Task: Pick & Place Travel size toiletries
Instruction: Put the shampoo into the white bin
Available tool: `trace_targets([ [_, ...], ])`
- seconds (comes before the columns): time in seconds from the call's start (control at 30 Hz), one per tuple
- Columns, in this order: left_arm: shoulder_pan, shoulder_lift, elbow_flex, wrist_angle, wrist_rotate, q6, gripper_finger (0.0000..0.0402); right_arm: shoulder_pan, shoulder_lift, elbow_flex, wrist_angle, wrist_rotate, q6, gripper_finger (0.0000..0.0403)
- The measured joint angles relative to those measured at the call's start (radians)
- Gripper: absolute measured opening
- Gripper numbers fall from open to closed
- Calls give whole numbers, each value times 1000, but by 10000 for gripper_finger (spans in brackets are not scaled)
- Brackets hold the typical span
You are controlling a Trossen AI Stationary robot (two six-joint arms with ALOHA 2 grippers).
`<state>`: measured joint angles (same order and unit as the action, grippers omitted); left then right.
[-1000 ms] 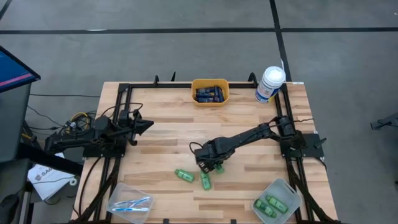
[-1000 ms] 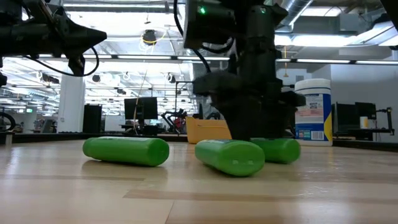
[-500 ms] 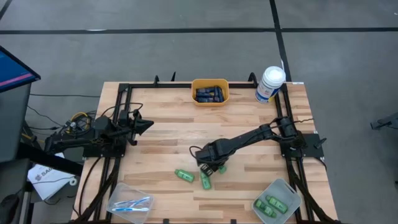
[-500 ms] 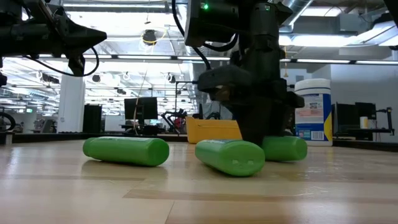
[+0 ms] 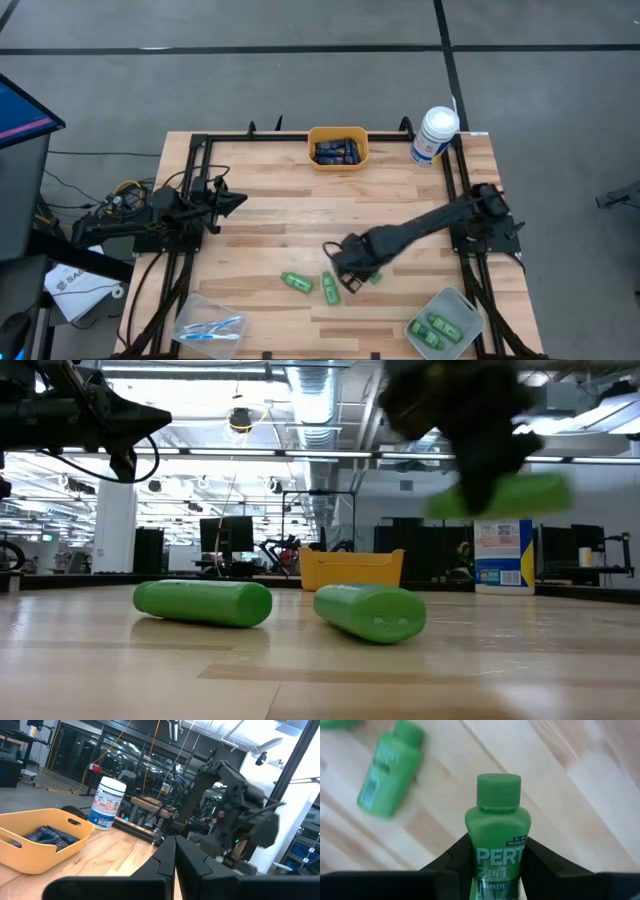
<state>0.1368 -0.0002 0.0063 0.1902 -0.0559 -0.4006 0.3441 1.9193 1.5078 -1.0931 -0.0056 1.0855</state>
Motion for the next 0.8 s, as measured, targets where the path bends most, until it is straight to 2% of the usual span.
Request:
trace_targets([
  [0.3,0,0,0,1,0,0,1,262,-111,0,-309,25,385,120],
  [0.47,0,0,0,2,0,0,1,419,-129,0,-410,-32,613,120],
  [0.6,0,0,0,3,0,0,1,546,-129,0,-436,-102,766,120],
  [0.8,0,0,0,5,0,0,1,689,-129,-11,-410,-120,969,120],
])
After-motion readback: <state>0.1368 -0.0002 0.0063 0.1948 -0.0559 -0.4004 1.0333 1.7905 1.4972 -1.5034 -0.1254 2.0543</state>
